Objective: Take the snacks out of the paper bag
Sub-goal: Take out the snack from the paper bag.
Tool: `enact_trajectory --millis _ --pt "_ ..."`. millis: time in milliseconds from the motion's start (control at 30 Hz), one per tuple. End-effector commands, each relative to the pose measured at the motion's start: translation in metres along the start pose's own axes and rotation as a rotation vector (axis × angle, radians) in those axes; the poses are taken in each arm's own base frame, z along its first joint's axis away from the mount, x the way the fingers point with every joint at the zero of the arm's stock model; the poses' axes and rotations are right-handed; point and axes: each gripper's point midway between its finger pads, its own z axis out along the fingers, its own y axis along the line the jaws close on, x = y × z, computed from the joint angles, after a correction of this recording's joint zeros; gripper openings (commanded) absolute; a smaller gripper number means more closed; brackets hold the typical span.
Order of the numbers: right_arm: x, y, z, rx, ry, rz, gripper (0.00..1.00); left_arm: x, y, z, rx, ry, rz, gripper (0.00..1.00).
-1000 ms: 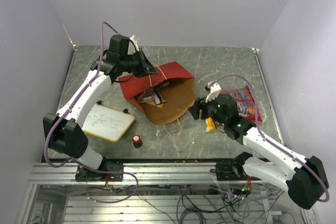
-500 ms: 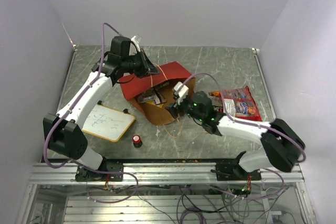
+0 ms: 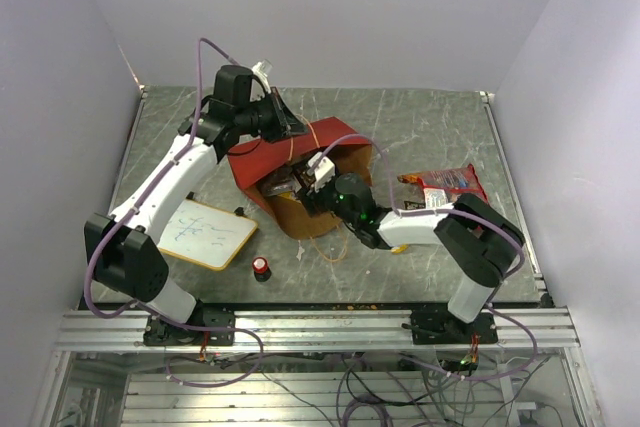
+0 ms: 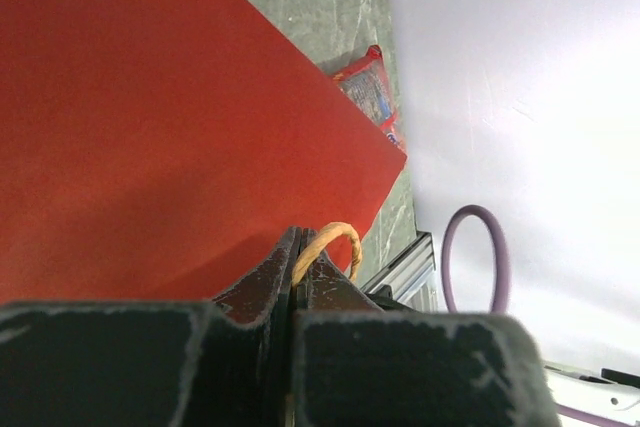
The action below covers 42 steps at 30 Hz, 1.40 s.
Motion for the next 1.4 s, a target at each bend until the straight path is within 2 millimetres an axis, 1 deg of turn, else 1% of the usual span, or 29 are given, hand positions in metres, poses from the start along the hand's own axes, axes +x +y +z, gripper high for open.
enact_trajectory --millis 0,133,333,433,633,767,900,1000,1100,1167,1367 --pt "-0.014 -0.008 0.013 0.057 -0.058 0.006 0.69 -0.022 -0.033 -0.015 0.066 -0.073 0.083 0.07" --pt "0.000 -0.015 0.023 0.112 0.000 0.011 0.69 -0.019 -0.039 -0.016 0.089 -0.043 0.089 0.07" --pt "0.018 -0.018 0.036 0.151 0.061 0.021 0.69 -0.017 -0.043 -0.019 0.107 -0.034 0.100 0.07" --pt "0.028 -0.020 0.043 0.175 0.107 0.028 0.67 -0.015 -0.046 -0.019 0.122 -0.017 0.104 0.07" --pt "0.047 -0.016 0.044 0.183 0.162 0.050 0.62 -0.013 -0.044 -0.021 0.104 -0.003 0.121 0.07" --pt "0.055 -0.016 0.041 0.185 0.183 0.055 0.54 -0.011 -0.042 -0.020 0.106 0.003 0.115 0.07" --pt "0.063 -0.012 0.039 0.169 0.200 0.056 0.49 -0.010 -0.040 -0.023 0.093 -0.002 0.111 0.07" --pt "0.065 -0.012 0.038 0.163 0.210 0.049 0.39 -0.008 -0.036 -0.023 0.073 0.002 0.109 0.07" --pt "0.061 -0.010 0.037 0.145 0.208 0.039 0.27 -0.008 -0.034 -0.025 0.064 -0.005 0.103 0.07" --pt "0.057 -0.007 0.036 0.124 0.205 0.035 0.21 -0.007 -0.033 -0.026 0.059 -0.009 0.100 0.07" --pt "0.046 -0.006 0.029 0.101 0.184 0.026 0.10 -0.003 -0.022 -0.026 0.009 0.003 0.080 0.07"
